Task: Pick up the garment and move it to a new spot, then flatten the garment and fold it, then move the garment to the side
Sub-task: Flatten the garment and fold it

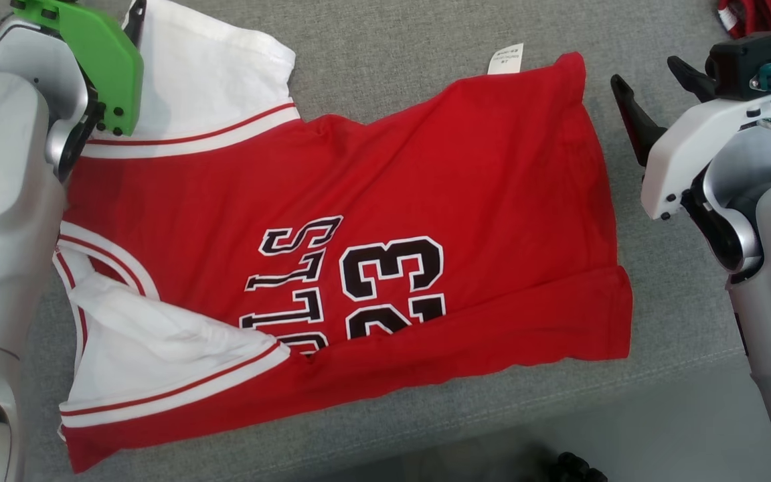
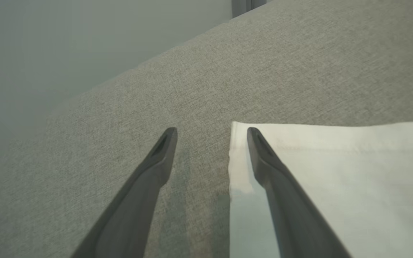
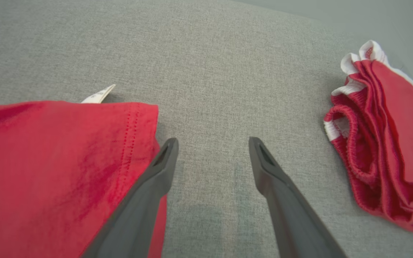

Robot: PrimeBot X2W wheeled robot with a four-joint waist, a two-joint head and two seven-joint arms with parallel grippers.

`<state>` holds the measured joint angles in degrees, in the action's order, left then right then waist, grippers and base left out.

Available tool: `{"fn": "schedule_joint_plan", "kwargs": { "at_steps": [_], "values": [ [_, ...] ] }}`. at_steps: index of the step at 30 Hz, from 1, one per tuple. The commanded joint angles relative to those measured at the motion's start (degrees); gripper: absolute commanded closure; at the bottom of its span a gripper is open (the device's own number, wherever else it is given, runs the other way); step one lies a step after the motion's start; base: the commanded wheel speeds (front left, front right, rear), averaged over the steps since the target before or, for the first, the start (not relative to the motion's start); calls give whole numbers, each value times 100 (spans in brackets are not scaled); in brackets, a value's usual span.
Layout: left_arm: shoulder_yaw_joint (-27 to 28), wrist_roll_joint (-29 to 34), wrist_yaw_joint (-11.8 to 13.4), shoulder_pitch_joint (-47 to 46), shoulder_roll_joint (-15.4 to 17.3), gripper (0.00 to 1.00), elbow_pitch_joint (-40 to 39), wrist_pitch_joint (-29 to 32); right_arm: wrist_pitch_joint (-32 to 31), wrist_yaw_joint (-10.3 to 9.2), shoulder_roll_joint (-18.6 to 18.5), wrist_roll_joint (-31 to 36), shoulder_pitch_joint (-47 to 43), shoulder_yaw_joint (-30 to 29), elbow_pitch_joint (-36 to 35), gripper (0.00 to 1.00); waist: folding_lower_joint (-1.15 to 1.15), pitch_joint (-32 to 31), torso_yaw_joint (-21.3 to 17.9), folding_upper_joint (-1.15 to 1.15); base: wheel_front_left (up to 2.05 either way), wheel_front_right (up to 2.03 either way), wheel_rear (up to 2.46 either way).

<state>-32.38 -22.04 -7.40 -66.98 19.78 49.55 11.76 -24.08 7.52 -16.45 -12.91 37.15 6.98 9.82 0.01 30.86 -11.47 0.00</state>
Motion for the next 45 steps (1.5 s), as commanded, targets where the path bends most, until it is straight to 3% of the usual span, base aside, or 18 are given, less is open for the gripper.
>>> {"fn": "schedule_joint_plan", "kwargs": {
  "at_steps": [1,3,5,7,9,19,28,45],
  "values": [
    [-27,-57,-7,-102,45,0,65,18,53,-8,23,31,102,15,9,0,-1,122,-70,0,0,0,0],
    [-66,-77,-8,-218,33,0,186,59,59,-8,36,51,148,28,41,0,-1,172,-67,0,0,0,0],
    [-104,-84,-8,-319,-11,17,297,77,71,-8,36,62,219,26,76,0,-1,213,-51,0,0,0,0],
    [-148,-96,4,-359,-75,53,422,127,63,-8,31,69,290,35,120,0,-1,239,-20,0,0,0,0],
    [-193,-84,19,-394,-137,100,527,187,3,-8,18,23,381,64,182,0,-1,262,17,0,0,0,0],
    [-373,-166,1,-449,-551,100,856,91,-394,-8,219,-162,1093,-34,786,0,-1,314,173,0,0,0,0],
    [-507,-250,-10,-524,-634,100,1089,-60,-461,-8,559,-97,1341,5,1209,0,-1,285,211,0,0,0,0],
    [-794,-574,-16,-525,-608,100,1277,-111,-1301,-8,390,-214,373,59,177,0,-1,116,118,0,0,0,0]
  ]
}}
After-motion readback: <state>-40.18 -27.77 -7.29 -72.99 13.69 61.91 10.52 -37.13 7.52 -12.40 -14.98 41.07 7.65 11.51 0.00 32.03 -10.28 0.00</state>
